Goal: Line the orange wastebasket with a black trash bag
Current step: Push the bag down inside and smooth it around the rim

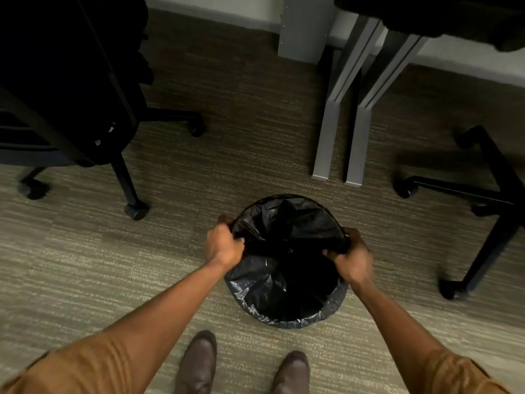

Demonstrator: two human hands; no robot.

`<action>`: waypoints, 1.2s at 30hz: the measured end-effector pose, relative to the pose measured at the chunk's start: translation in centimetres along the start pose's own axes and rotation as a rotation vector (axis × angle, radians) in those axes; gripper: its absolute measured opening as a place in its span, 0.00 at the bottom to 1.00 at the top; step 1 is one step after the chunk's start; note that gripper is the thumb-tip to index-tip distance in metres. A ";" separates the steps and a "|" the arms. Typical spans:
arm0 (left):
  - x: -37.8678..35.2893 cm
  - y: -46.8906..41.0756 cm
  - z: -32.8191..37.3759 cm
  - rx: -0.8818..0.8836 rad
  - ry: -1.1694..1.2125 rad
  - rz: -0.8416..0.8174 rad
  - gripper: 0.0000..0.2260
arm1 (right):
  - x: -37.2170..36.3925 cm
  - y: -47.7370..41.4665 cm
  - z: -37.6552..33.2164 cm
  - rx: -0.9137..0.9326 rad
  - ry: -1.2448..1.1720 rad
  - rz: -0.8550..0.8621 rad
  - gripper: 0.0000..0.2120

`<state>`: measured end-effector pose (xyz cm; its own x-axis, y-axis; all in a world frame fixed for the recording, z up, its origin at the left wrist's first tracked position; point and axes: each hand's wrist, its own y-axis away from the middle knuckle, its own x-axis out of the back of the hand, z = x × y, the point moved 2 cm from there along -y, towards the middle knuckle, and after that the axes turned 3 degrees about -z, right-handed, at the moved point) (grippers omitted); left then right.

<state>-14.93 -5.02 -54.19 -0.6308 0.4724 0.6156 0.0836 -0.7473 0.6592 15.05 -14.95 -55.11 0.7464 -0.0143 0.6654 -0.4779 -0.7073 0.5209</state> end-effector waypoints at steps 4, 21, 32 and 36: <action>0.2 0.7 -1.3 -0.064 0.040 0.109 0.25 | 0.1 0.0 0.9 -0.068 -0.234 -0.047 0.36; -3.6 7.0 -4.2 0.119 0.324 0.095 0.20 | -4.1 9.9 1.7 -0.254 -0.229 0.183 0.37; -5.0 9.6 -6.3 0.231 0.419 0.151 0.36 | -3.4 12.8 3.5 -0.222 -0.335 0.165 0.55; -7.5 10.7 -5.6 0.465 0.697 0.013 0.23 | -5.8 13.9 2.9 -0.276 -0.453 0.118 0.49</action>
<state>-13.64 -19.17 -54.12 -0.9473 -0.0461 0.3169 0.3073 -0.4095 0.8590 5.42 -26.75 -53.28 0.7759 -0.4292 0.4624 -0.6292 -0.4717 0.6178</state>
